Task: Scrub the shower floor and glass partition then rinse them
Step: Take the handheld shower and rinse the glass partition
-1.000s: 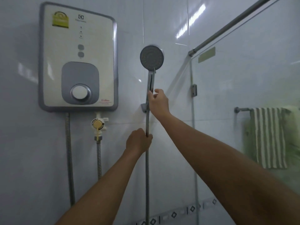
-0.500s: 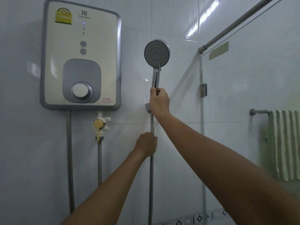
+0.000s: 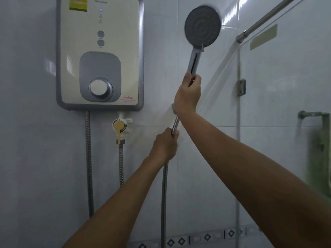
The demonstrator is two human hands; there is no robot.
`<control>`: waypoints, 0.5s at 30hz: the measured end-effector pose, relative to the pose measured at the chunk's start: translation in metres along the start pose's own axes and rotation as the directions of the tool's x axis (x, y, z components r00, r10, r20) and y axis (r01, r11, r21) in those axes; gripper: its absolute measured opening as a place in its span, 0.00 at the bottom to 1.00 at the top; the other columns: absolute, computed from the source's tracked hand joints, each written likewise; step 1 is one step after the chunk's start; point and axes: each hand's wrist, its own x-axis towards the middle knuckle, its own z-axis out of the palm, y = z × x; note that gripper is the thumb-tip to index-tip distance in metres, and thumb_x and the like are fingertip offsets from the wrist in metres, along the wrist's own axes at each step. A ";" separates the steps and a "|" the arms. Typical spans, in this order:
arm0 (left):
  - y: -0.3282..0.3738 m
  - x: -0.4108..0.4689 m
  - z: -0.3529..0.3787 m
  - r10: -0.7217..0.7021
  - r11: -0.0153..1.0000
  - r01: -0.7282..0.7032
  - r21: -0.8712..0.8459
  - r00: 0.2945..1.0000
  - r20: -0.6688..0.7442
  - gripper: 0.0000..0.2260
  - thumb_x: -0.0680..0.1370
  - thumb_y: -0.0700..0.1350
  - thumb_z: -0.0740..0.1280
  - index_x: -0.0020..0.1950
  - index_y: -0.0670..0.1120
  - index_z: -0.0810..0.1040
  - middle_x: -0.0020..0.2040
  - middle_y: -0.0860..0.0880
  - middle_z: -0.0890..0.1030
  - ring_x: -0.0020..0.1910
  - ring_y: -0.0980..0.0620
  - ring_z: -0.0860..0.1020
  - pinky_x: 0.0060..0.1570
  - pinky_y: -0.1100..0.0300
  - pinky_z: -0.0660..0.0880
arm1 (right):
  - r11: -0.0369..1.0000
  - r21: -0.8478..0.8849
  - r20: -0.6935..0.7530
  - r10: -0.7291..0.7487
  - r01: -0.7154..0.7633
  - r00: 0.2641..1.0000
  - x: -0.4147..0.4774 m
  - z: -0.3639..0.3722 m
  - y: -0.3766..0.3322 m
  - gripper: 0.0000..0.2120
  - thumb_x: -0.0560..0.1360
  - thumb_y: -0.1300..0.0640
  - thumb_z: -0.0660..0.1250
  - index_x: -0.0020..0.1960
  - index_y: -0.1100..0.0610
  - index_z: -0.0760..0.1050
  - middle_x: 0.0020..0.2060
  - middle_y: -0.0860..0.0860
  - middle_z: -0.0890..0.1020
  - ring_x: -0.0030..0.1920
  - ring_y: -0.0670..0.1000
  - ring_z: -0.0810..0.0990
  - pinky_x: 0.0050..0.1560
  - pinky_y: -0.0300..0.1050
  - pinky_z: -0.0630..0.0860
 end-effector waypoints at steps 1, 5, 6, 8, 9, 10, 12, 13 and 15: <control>0.003 -0.006 -0.006 0.000 1.000 0.000 -0.002 1.000 -0.019 0.18 0.84 0.57 0.51 0.51 0.45 0.73 0.42 0.47 0.77 0.38 0.52 0.75 0.33 0.59 0.68 | 0.999 0.029 -0.002 0.019 -0.019 1.000 -0.001 -0.002 -0.002 0.13 0.85 0.48 0.55 0.49 0.57 0.69 0.36 0.50 0.73 0.34 0.48 0.72 0.35 0.42 0.72; -0.020 -0.052 -0.007 -0.011 0.983 0.020 -0.184 0.999 0.048 0.19 0.84 0.58 0.54 0.44 0.45 0.71 0.36 0.49 0.74 0.31 0.55 0.71 0.31 0.62 0.68 | 0.901 0.344 0.096 0.245 -0.263 0.965 -0.034 -0.023 0.005 0.15 0.85 0.48 0.54 0.50 0.57 0.71 0.33 0.50 0.71 0.30 0.48 0.71 0.31 0.45 0.71; -0.031 -0.069 -0.004 -0.036 0.967 0.062 -0.248 0.994 0.107 0.19 0.83 0.59 0.54 0.43 0.46 0.69 0.35 0.49 0.73 0.30 0.55 0.70 0.31 0.61 0.69 | 0.848 0.414 0.126 0.307 -0.332 0.943 -0.050 -0.030 0.009 0.14 0.85 0.49 0.53 0.49 0.57 0.72 0.32 0.50 0.70 0.29 0.48 0.69 0.30 0.45 0.68; -0.053 -0.104 0.000 -0.108 0.921 0.186 -0.341 0.966 0.235 0.18 0.83 0.60 0.55 0.43 0.47 0.68 0.34 0.50 0.71 0.27 0.55 0.67 0.27 0.61 0.66 | 0.760 0.472 0.168 0.420 -0.447 0.892 -0.084 -0.046 0.018 0.14 0.84 0.51 0.52 0.49 0.57 0.72 0.31 0.50 0.70 0.28 0.48 0.68 0.28 0.42 0.66; -0.062 -0.122 0.002 -0.128 0.892 0.238 -0.385 0.949 0.289 0.18 0.83 0.60 0.55 0.43 0.47 0.67 0.33 0.51 0.70 0.26 0.56 0.66 0.25 0.62 0.64 | 0.726 0.482 0.193 0.459 -0.491 0.867 -0.102 -0.055 0.022 0.14 0.83 0.51 0.52 0.49 0.57 0.72 0.30 0.50 0.71 0.27 0.48 0.68 0.28 0.41 0.65; -0.073 -0.139 0.003 -0.152 0.862 0.290 -0.416 0.930 0.335 0.18 0.83 0.60 0.55 0.42 0.48 0.66 0.32 0.51 0.68 0.25 0.56 0.64 0.24 0.63 0.62 | 0.698 0.478 0.224 0.490 -0.533 0.842 -0.118 -0.065 0.026 0.14 0.83 0.50 0.52 0.49 0.57 0.72 0.29 0.50 0.71 0.26 0.48 0.67 0.27 0.40 0.65; -0.095 -0.178 0.010 -0.205 0.831 0.366 -0.418 0.901 0.381 0.18 0.83 0.61 0.55 0.40 0.49 0.65 0.30 0.52 0.67 0.24 0.56 0.62 0.25 0.63 0.60 | 0.672 0.422 0.311 0.523 -0.609 0.793 -0.156 -0.084 0.040 0.17 0.84 0.45 0.53 0.51 0.57 0.71 0.29 0.50 0.70 0.25 0.47 0.66 0.26 0.39 0.64; -0.106 -0.200 0.014 -0.273 0.801 0.440 -0.406 0.872 0.405 0.20 0.82 0.62 0.54 0.39 0.49 0.66 0.29 0.52 0.66 0.24 0.56 0.62 0.25 0.63 0.59 | 0.652 0.364 0.366 0.556 -0.665 0.746 -0.177 -0.095 0.048 0.18 0.84 0.41 0.53 0.53 0.56 0.70 0.28 0.50 0.70 0.25 0.47 0.66 0.25 0.39 0.65; -0.120 -0.226 0.026 -0.365 0.734 0.544 -0.407 0.821 0.439 0.24 0.81 0.65 0.51 0.35 0.50 0.67 0.27 0.53 0.65 0.23 0.55 0.60 0.24 0.64 0.57 | 0.654 0.251 0.441 0.578 -0.713 0.686 -0.202 -0.111 0.057 0.22 0.82 0.35 0.53 0.58 0.53 0.68 0.28 0.49 0.70 0.25 0.46 0.64 0.24 0.39 0.64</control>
